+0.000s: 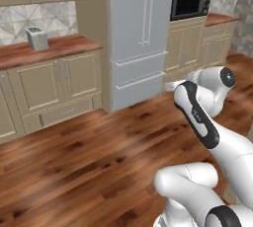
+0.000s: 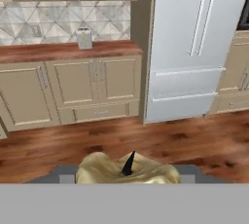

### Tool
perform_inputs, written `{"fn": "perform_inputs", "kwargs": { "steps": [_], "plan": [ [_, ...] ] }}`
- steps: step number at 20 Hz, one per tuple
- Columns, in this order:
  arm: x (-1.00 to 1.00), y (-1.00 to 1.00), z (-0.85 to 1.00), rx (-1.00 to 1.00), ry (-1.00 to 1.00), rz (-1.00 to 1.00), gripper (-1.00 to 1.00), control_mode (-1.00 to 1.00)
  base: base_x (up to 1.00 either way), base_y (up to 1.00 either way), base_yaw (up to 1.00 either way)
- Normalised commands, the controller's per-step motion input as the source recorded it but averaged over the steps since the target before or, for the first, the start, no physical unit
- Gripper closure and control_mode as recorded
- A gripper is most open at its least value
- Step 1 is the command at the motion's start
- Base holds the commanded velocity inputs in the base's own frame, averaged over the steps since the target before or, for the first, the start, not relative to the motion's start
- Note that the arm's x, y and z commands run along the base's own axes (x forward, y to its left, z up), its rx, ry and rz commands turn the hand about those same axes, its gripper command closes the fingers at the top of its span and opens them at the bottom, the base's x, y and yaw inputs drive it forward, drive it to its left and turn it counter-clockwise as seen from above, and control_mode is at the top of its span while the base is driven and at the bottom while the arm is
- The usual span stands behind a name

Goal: Pick the jar and candle from the dining table and place them in the open cabinet. Close the cabinet after placing the objects.

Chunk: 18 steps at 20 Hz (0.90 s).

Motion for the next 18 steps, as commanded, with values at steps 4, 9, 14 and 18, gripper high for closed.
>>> {"fn": "perform_inputs", "kwargs": {
  "steps": [4,9,14,18],
  "plan": [
    [0.0,0.0,0.0,0.0,0.0,0.0,1.0,1.0,0.75,0.49,0.47],
    [0.0,0.0,0.0,0.0,0.0,0.0,1.0,1.0,1.0,0.52,0.09],
    [0.0,0.0,0.0,0.0,0.0,0.0,1.0,1.0,0.87,0.68,0.0],
    [0.0,0.0,0.0,0.0,0.0,0.0,1.0,1.0,0.64,0.94,0.0]
  ]
}}
